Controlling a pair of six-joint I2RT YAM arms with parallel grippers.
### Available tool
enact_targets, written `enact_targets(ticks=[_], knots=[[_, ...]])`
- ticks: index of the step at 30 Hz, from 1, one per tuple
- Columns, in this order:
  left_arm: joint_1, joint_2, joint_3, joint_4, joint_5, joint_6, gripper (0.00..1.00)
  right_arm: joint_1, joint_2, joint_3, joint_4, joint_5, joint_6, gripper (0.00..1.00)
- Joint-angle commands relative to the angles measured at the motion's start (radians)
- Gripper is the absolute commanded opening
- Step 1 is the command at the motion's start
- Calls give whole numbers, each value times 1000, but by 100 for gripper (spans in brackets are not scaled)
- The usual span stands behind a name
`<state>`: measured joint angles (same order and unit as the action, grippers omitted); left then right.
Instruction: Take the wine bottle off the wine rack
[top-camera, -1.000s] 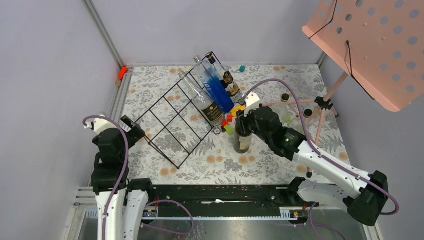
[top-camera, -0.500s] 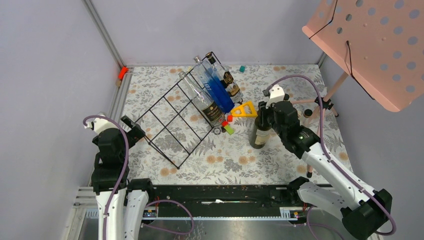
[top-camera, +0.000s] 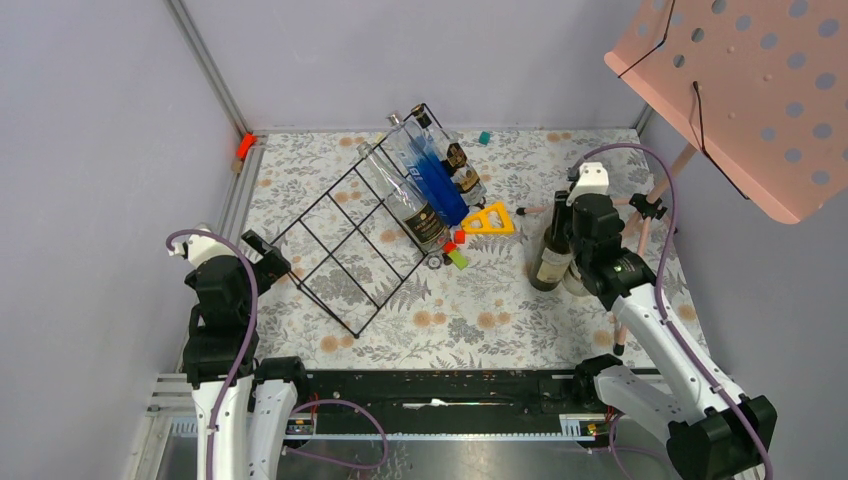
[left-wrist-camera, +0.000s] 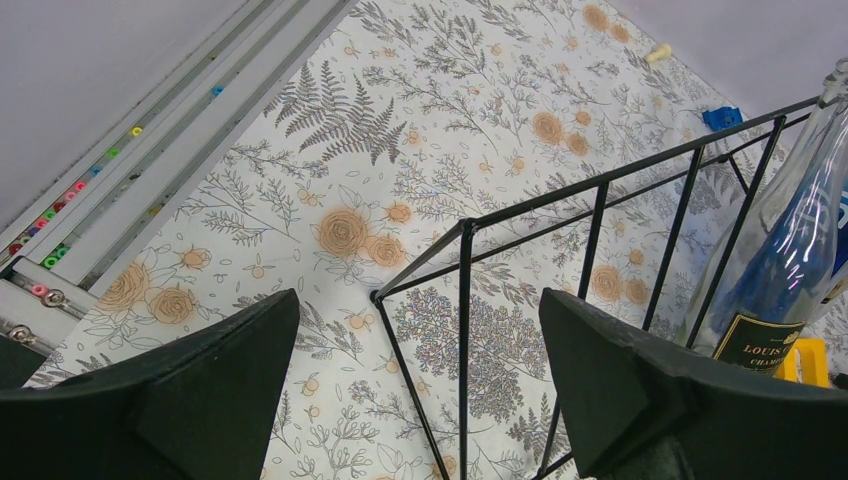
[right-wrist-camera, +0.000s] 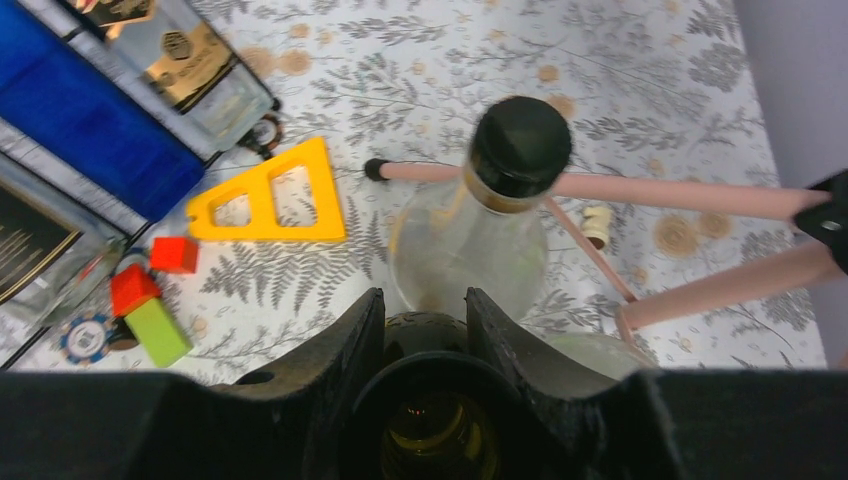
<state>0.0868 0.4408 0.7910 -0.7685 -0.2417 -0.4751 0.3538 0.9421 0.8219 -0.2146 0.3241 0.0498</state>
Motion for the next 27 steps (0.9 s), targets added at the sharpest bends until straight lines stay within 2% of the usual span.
enact_targets(ticks=[1,5,7,9,12,17,22,27], knots=[[8,10,-1,49,15,12,99,-42,5,21,-65,123,-10,0],[8,12,-1,51,17,12,99,-55,-4,18,-69,141,-1,0],[9,13,-1,51,20,13,99,-56,-5,17,-67,141,-2,6],[11,13,-2,52,23,13,99,-56,-6,19,-66,132,-4,18],[13,14,-3,54,25,13,99,-56,-4,20,-67,103,-8,41],[14,13,-3,54,25,13,99,-56,1,27,-67,69,-29,66],[14,15,-3,54,28,14,99,-55,-2,39,-77,57,-26,79],[16,15,-2,53,28,15,99,-56,-3,81,-111,22,-33,85]])
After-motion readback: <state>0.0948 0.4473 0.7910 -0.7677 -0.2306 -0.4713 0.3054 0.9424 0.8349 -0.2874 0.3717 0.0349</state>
